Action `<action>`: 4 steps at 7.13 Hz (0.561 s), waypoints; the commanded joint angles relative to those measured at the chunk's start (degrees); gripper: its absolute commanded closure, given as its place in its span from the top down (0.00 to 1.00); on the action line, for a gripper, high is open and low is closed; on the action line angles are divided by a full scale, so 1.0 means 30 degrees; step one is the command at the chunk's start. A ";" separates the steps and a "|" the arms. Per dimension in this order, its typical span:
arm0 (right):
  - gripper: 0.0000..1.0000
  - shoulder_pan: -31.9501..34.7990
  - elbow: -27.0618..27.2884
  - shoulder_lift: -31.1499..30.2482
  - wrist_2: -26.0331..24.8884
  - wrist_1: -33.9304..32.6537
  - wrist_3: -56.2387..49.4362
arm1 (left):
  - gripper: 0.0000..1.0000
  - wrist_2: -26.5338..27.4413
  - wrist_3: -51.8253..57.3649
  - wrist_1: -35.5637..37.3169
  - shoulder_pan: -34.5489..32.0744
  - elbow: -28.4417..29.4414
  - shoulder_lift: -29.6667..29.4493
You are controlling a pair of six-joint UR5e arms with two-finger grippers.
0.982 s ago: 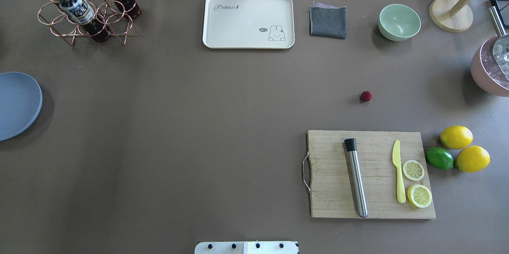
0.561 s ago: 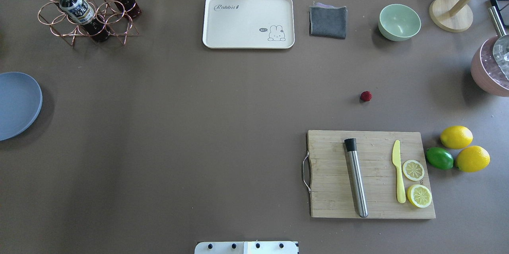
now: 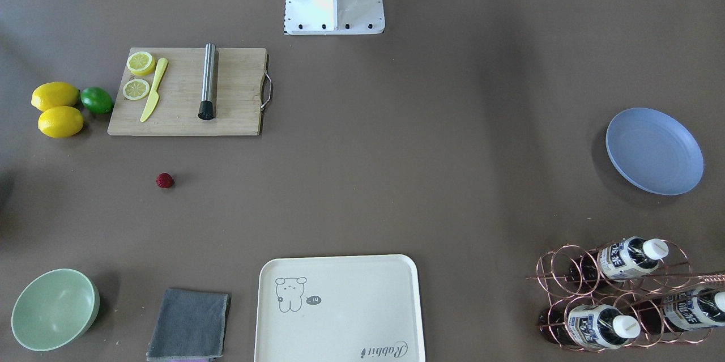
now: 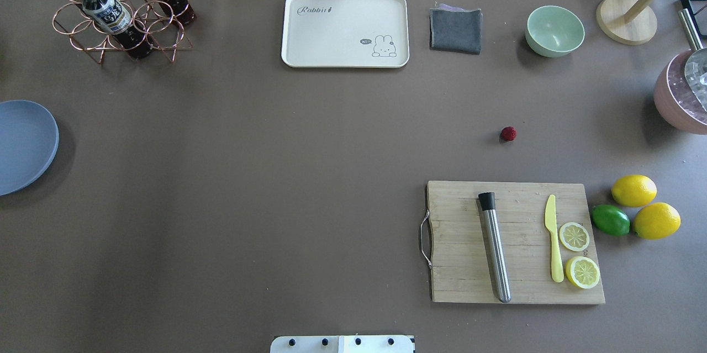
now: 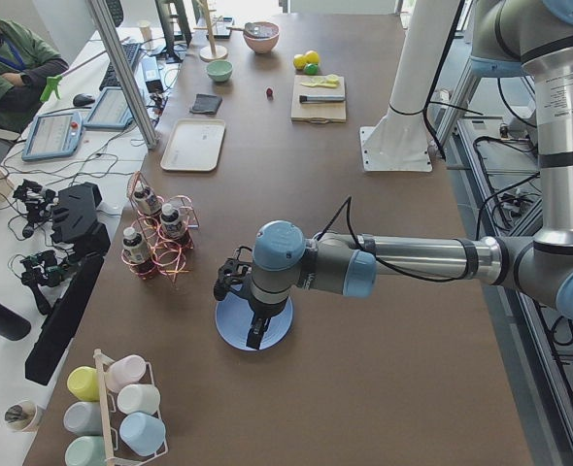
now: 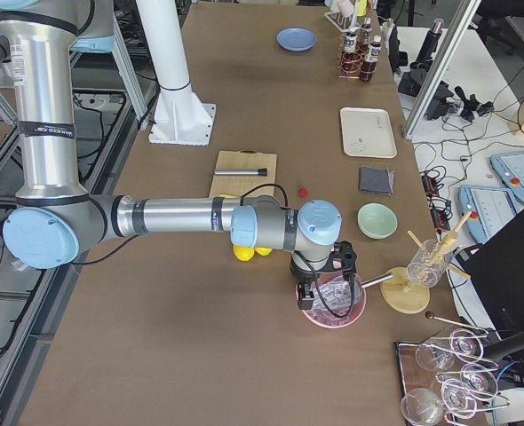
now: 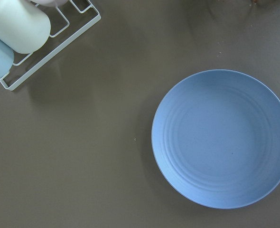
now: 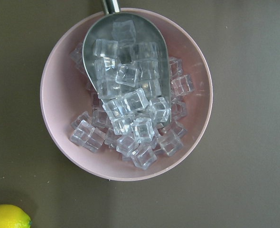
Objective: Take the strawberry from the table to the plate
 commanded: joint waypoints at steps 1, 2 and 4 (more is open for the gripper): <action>1.00 0.0000 -0.0004 0.0007 0.0000 0.0001 0.0000 | 0.98 -0.0022 -0.0032 0.0000 -0.0002 -0.0039 -0.0054; 1.00 0.0000 -0.0034 0.0008 -0.0029 0.0001 -0.0029 | 0.98 -0.0022 -0.0032 -0.0029 -0.0002 -0.0069 0.0003; 1.00 0.0000 0.0024 -0.0080 0.0000 0.0001 -0.0029 | 0.98 -0.0022 0.0026 -0.0320 -0.0002 -0.0127 -0.0170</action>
